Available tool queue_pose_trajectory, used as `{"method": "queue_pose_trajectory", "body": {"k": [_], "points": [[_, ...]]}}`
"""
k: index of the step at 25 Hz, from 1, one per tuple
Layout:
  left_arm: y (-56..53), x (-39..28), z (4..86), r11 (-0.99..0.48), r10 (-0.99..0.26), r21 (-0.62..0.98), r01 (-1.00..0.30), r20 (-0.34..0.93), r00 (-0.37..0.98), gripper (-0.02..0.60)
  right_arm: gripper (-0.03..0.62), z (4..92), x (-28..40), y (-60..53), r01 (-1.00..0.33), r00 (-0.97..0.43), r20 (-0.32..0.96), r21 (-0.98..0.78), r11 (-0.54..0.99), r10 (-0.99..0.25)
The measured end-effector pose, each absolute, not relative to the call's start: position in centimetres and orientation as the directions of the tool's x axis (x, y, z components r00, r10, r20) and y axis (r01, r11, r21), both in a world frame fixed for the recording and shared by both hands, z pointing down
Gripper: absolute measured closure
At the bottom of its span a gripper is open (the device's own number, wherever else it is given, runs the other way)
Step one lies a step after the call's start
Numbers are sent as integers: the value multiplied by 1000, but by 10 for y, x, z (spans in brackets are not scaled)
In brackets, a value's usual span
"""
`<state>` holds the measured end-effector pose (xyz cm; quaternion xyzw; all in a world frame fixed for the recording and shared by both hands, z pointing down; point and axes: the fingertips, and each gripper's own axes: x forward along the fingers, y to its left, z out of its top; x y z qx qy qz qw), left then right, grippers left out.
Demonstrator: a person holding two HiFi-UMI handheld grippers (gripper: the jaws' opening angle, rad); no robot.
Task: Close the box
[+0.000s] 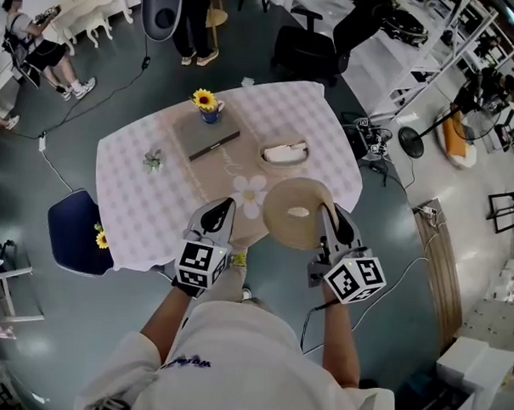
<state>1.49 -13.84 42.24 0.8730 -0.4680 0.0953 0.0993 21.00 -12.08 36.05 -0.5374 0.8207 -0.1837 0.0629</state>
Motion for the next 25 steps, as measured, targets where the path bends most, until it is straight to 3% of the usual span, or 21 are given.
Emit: {"method": "queue_pose_trajectory", "body": {"k": [25], "points": [[-286, -2, 486, -553, -765, 114, -826, 324, 557, 580, 525, 433, 191, -287, -874, -361, 192, -412, 260, -913]]}}
